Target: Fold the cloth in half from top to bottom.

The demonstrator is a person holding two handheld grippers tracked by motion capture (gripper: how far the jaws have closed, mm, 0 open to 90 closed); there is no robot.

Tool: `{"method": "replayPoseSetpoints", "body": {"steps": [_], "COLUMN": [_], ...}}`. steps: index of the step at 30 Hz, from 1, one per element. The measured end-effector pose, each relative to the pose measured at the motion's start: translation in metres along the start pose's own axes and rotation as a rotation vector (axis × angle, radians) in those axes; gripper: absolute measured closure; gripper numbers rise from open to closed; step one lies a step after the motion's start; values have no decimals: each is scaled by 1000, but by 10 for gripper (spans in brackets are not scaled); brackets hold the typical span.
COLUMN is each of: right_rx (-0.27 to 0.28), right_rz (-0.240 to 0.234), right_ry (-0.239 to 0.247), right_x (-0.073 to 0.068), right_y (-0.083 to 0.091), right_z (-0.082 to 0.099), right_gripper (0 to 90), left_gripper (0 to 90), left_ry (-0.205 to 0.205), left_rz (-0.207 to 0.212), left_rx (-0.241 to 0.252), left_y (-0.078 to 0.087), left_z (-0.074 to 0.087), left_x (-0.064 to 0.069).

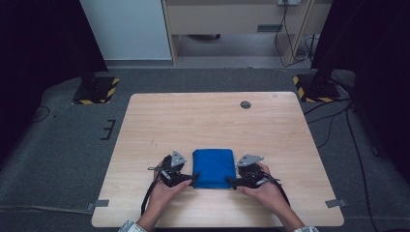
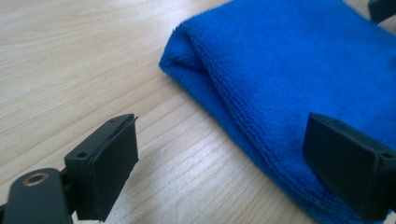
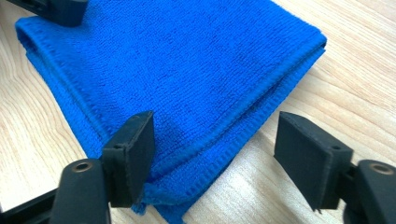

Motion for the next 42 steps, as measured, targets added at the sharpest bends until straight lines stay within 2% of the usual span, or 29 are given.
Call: {"method": "replayPoseSetpoints", "body": {"steps": [2,5,8,15,16,18,25,32,42], "right_rx": [24,49,87,130,143,151,173,193,192], "right_rz": [5,11,17,35,45,45,80,116,154], "right_ry": [-13,-28,-67,-115,-121,-128,-169,-215,-248], "right_x": [1,2,7,16,20,22,46,70,89], "right_y": [3,5,9,13,15,17,31,45,58], "right_z": [-4,-8,-15,-25,-27,-28,-23,-13,2], "right_gripper": [244,218,182,135,115,111,100,99,99], "left_gripper": [85,84,79,78,78,78,78,78,77], "left_ry": [22,35,56,95,106,111,124,157,158], "left_rz": [4,-5,-17,-38,-48,-57,-86,-107,-119], "left_rx": [46,73,83,106,114,115,89,88,73], "left_y": [5,9,11,18,21,23,29,34,36], "left_z": [-5,-8,-9,-9,-9,-9,-1,5,9], "left_x": [-2,-5,-10,-25,-31,-35,-55,-69,-75]}}
Point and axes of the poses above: each handheld gripper's, and its own axes: y roughly backward along the jaws, z roughly out of its underside, x roughly to its right, the point moved 5 cm from there along -y, roughly forward along the jaws, and after that the axes turned 5 degrees about -y, right-handed, at the moved point
